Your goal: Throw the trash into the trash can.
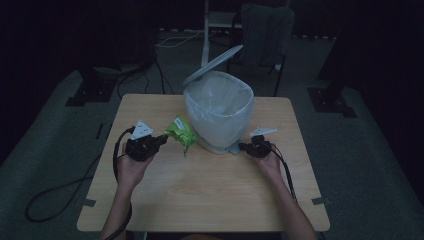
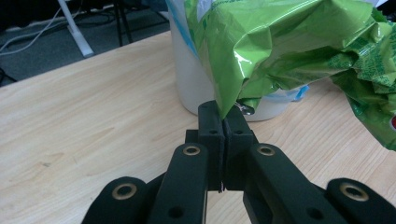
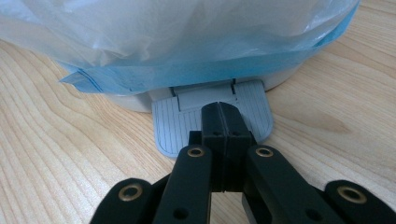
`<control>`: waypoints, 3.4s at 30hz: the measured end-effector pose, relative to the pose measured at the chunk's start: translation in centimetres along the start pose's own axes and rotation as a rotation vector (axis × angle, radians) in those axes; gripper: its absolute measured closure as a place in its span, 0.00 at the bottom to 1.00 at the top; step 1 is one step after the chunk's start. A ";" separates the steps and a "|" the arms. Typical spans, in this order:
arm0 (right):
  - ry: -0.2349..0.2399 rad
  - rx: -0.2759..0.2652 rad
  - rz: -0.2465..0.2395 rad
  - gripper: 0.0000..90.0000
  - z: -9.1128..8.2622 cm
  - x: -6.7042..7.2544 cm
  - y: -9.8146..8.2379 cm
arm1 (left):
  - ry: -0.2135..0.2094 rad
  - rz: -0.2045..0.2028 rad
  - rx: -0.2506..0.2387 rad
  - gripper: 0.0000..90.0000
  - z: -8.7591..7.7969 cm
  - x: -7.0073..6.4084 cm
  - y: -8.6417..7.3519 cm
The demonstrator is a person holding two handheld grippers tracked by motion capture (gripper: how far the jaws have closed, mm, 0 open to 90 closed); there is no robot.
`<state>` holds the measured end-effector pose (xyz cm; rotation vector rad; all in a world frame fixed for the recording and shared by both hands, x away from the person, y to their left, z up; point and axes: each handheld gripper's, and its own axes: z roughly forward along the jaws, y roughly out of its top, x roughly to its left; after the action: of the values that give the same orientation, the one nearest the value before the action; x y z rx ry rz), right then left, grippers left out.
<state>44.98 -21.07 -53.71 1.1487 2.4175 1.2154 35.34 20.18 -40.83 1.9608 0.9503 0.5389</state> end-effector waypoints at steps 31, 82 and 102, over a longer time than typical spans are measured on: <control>-0.002 0.009 0.002 1.00 0.0 0.0 0.1 | 0.000 0.058 -0.057 0.99 -3.0 0.4 4.7; 0.002 0.004 0.016 1.00 0.0 0.0 0.0 | -0.059 0.077 -0.110 0.99 0.2 -0.5 11.2; 0.003 0.002 0.015 1.00 0.0 0.0 0.0 | -0.061 0.072 -0.114 0.98 2.0 -1.2 13.2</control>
<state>45.01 -21.08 -53.69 1.1687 2.4175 1.2200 41.37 13.82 -30.75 1.9038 0.7960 0.5584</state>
